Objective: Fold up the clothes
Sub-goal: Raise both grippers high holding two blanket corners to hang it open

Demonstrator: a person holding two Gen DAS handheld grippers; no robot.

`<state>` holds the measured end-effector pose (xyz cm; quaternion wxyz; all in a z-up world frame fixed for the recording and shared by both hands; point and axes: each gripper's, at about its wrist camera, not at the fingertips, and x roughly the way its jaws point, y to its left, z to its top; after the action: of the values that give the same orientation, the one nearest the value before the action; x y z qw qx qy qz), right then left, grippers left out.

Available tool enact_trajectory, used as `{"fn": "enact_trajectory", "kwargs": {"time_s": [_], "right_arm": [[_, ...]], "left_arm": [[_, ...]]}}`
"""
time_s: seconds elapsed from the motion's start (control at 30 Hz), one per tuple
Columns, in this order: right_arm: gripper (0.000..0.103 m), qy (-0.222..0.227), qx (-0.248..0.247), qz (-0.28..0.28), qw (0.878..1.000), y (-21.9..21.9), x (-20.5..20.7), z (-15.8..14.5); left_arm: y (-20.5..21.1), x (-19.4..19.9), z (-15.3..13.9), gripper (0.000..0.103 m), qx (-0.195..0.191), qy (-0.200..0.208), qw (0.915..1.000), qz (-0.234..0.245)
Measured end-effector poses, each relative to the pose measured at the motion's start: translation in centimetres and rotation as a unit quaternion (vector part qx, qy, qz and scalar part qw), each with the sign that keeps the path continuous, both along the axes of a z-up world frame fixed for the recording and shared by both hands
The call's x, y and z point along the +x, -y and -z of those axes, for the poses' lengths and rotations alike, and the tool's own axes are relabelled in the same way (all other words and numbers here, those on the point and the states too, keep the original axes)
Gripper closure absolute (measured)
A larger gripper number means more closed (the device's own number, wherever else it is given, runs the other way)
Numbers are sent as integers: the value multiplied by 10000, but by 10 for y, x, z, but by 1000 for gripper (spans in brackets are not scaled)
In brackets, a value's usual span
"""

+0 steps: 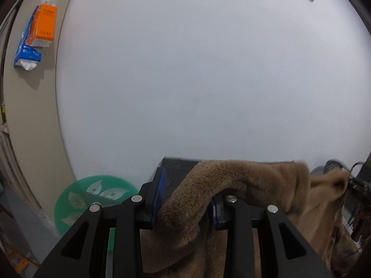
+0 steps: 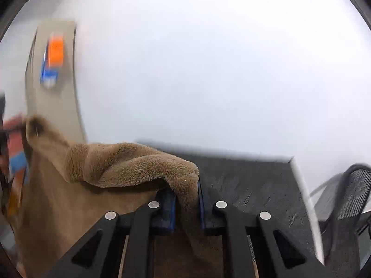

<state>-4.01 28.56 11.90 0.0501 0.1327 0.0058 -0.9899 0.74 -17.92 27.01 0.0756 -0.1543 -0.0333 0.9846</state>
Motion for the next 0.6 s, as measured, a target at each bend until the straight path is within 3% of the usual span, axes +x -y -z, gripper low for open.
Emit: {"fn": "enact_trajectory", "kwargs": {"time_s": [0.07,0.13,0.23,0.3,0.47,0.6], "right_arm": [[87,-800,265,298,9960,8,43,-36],[87,-1629,566,593,9832,23,90,-68],[87,-2705,1010,1023,9519,45,151,-108],[87,-3275,1332,1340,9258,60,184,-128],[87,-4206,1635,1969,8704,84,253,-177],[87,-4674,1767,2455,8307,90,285,-208]], "left_arm": [[1,28,-23,66,90,-439,9990,89],[2,62,-48,66,150,-1001,9948,127],[11,114,-83,62,332,-1884,9815,112],[18,148,-105,59,434,-2498,9673,62],[23,212,-143,47,564,-3674,9284,-41],[17,238,-166,42,430,-4060,9128,51]]}}
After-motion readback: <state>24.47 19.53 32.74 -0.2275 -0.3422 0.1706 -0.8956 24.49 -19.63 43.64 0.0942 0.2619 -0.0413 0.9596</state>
